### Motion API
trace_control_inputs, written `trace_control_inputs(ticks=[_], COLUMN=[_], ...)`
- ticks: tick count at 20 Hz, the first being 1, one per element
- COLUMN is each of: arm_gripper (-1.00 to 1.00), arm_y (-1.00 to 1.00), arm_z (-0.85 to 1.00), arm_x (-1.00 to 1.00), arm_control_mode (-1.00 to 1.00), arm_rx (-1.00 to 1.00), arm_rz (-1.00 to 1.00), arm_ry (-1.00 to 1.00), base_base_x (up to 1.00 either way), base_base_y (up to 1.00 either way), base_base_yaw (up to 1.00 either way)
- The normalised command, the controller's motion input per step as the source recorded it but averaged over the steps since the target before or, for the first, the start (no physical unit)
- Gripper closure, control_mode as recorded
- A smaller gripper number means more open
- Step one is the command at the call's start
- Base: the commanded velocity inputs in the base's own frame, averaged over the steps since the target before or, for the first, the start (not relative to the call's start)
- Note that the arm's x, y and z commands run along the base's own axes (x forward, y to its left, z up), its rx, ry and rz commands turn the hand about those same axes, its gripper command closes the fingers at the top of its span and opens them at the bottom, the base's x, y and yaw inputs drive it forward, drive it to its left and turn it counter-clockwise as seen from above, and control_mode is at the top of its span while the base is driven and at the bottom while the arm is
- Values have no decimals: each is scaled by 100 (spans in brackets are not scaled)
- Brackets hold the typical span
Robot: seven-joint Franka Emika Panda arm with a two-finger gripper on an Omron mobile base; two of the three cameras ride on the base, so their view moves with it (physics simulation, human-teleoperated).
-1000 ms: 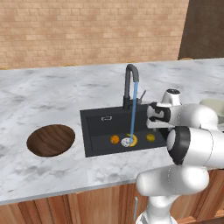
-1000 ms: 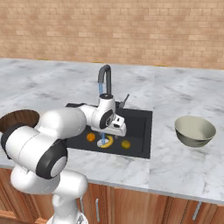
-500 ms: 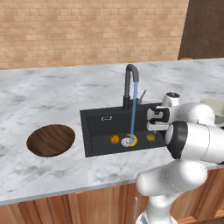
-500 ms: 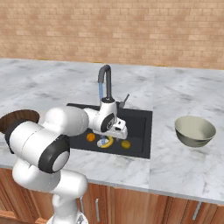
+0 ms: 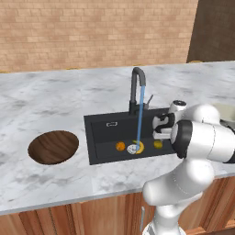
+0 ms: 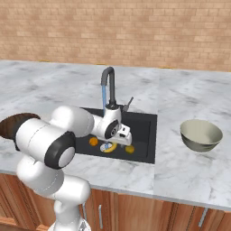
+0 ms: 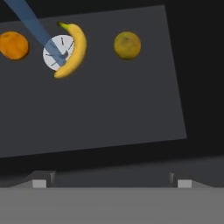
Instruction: Pick the oranges from the sink and place them in one bowl. Place the banana in the other bowl. Then turn off the sink faucet.
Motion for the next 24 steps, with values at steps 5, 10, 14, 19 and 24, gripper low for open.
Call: trace_control_inputs(ticks=[5, 10, 14, 19, 24], arm_gripper=[-100, -100, -100, -100, -100], arm_y=[-6, -5, -3, -6, -7], arm_z=[-18, -18, -17, -17, -17], arm_x=[12, 14, 16, 16, 15], arm_control_mode=[-100, -100, -100, -100, -100], arm_rx=[0, 0, 0, 0, 0], arm_rz=[0, 0, 0, 0, 0], arm_ry=[0, 0, 0, 0, 0], base_base_x=[0, 0, 0, 0, 0], base_base_y=[0, 0, 0, 0, 0], base_base_yaw=[0, 0, 0, 0, 0])
